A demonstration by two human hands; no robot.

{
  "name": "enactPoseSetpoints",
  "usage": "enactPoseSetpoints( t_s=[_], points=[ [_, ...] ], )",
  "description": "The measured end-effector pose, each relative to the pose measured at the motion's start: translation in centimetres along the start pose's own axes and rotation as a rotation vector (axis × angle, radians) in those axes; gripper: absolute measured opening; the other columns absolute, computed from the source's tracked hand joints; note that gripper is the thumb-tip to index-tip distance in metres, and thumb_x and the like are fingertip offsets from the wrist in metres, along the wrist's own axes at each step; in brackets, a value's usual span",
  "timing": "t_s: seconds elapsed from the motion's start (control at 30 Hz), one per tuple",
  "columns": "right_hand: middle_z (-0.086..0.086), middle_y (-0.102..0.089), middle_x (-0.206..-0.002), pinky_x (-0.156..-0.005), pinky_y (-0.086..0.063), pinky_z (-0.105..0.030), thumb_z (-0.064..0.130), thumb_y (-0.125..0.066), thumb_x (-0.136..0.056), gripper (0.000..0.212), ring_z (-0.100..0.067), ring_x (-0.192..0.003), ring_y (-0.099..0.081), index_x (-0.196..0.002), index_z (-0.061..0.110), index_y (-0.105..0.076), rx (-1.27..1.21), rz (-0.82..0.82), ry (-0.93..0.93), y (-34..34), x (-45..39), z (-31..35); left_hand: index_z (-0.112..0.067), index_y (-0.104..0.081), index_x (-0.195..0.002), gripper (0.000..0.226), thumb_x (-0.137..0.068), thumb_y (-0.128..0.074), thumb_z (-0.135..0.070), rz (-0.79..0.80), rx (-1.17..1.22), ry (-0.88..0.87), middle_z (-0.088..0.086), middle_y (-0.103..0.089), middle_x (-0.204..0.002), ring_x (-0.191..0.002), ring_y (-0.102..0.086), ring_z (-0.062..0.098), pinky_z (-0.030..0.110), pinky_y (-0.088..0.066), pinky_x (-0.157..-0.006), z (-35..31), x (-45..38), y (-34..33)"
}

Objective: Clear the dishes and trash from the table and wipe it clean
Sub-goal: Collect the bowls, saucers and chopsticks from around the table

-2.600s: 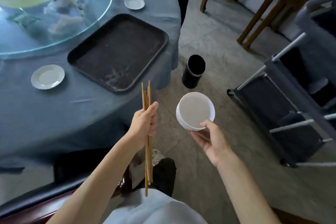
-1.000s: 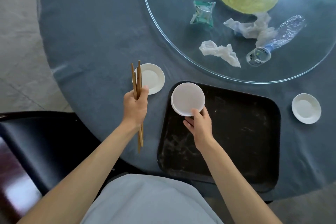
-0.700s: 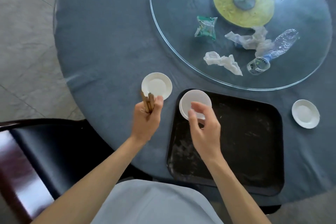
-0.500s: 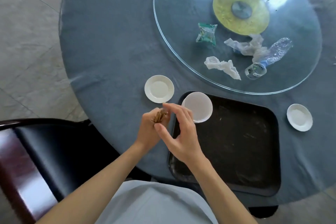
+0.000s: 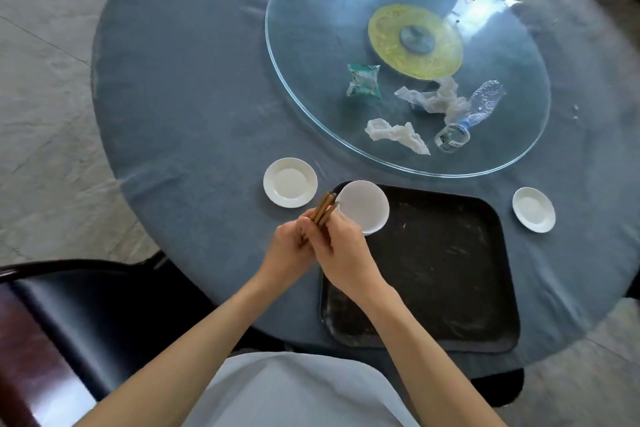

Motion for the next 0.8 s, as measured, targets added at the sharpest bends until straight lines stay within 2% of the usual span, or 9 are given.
enactPoseSetpoints(
  t_s=[0.1, 0.17, 0.27, 0.33, 0.4, 0.47, 0.63, 0.73, 0.8],
  points=[
    [0.007, -0.073, -0.09, -0.066, -0.059, -0.027, 0.028, -0.059, -0.105, 0.021, -0.007, -0.077, -0.071, -0.109, 0.009, -0.069, -0.16, 0.013, -0.104, 3.2, 0.6, 0.0, -0.025, -0.069, -0.07, 0.031, -0.093, -0.062, -0.006, 0.122, 0.005, 0.041, -0.007, -0.069, -0.064, -0.063, -0.065, 0.005, 0.024, -0.052, -0.061, -1.9, 0.3, -1.2],
    [0.009, -0.071, -0.082, -0.053, -0.052, -0.017, 0.019, -0.058, -0.105, 0.01, -0.001, -0.061, -0.067, -0.104, 0.013, -0.066, -0.252, 0.014, -0.16, 5.2, 1.2, -0.7, -0.018, -0.07, -0.076, 0.022, -0.094, -0.062, -0.01, 0.218, 0.036, 0.036, 0.002, -0.072, -0.07, -0.068, -0.067, 0.013, 0.03, -0.054, -0.066, -3.4, 0.5, -2.4],
    [-0.005, -0.072, -0.079, -0.049, -0.052, -0.021, 0.021, -0.056, -0.106, 0.013, -0.008, -0.052, -0.063, -0.101, 0.01, -0.062, -0.323, -0.059, -0.225, 8.2, 1.7, -3.0, -0.023, -0.065, -0.103, 0.008, -0.1, -0.06, -0.027, 0.377, 0.112, 0.005, 0.003, -0.071, -0.084, -0.077, -0.067, 0.022, 0.033, -0.057, -0.072, -4.8, 0.5, -4.9],
    [-0.008, -0.074, -0.085, -0.05, -0.053, -0.021, 0.019, -0.054, -0.106, 0.016, -0.008, -0.054, -0.063, -0.104, 0.005, -0.061, -0.366, -0.104, -0.283, 10.4, 1.9, -5.1, -0.023, -0.059, -0.107, 0.014, -0.103, -0.053, -0.036, 0.461, 0.11, 0.015, 0.003, -0.066, -0.085, -0.072, -0.06, 0.026, 0.04, -0.054, -0.068, -4.4, 0.6, -6.9],
    [-0.009, -0.075, -0.089, -0.052, -0.053, -0.02, 0.019, -0.053, -0.107, 0.018, -0.009, -0.057, -0.062, -0.107, 0.004, -0.062, -0.373, -0.116, -0.344, 12.3, 1.8, -6.7, -0.021, -0.056, -0.106, 0.017, -0.107, -0.047, -0.035, 0.524, 0.101, 0.045, 0.001, -0.059, -0.082, -0.067, -0.051, 0.014, 0.035, -0.049, -0.064, -3.6, 1.1, -8.5],
    [-0.008, -0.076, -0.093, -0.056, -0.054, -0.02, 0.022, -0.055, -0.106, 0.018, -0.01, -0.062, -0.062, -0.11, 0.007, -0.064, -0.392, -0.083, -0.424, 13.7, 1.7, -9.0, -0.019, -0.053, -0.108, 0.018, -0.108, -0.043, -0.034, 0.557, 0.112, 0.108, -0.001, -0.055, -0.082, -0.068, -0.047, 0.012, 0.03, -0.045, -0.065, -3.1, 1.4, -11.1],
    [0.0, -0.074, -0.103, -0.073, -0.057, -0.022, 0.034, -0.064, -0.101, 0.021, -0.011, -0.089, -0.069, -0.116, 0.019, -0.067, -0.436, -0.034, -0.658, 12.4, 2.3, -15.5, -0.019, -0.053, -0.111, 0.018, -0.109, -0.041, -0.032, 0.435, 0.186, 0.454, 0.001, -0.055, -0.086, -0.074, -0.051, 0.014, 0.028, -0.05, -0.073, -1.2, 1.0, -18.0],
    [0.006, -0.073, -0.109, -0.092, -0.06, -0.033, 0.03, -0.069, -0.098, 0.022, -0.009, -0.101, -0.07, -0.119, 0.023, -0.067, -0.445, 0.076, -0.74, 9.9, 3.7, -19.3, -0.018, -0.054, -0.115, 0.022, -0.11, -0.037, -0.029, 0.307, 0.141, 0.544, 0.002, -0.059, -0.093, -0.079, -0.055, 0.013, 0.03, -0.052, -0.077, 0.5, 0.2, -20.9],
    [0.006, -0.075, -0.107, -0.094, -0.06, -0.035, 0.028, -0.071, -0.096, 0.022, -0.01, -0.102, -0.072, -0.118, 0.025, -0.07, -0.484, 0.115, -0.762, 8.6, 4.7, -20.9, -0.016, -0.053, -0.125, 0.024, -0.109, -0.037, -0.027, 0.255, 0.036, 0.573, 0.003, -0.063, -0.105, -0.091, -0.062, 0.017, 0.031, -0.053, -0.083, 1.6, -0.1, -21.9]
  ],
)
Point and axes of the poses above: each hand's wrist, its own x-axis away from the middle knuckle, its own y-axis out of the back of the hand, z = x × y, the point moved 2 cm from there along -x, towards the middle knuckle
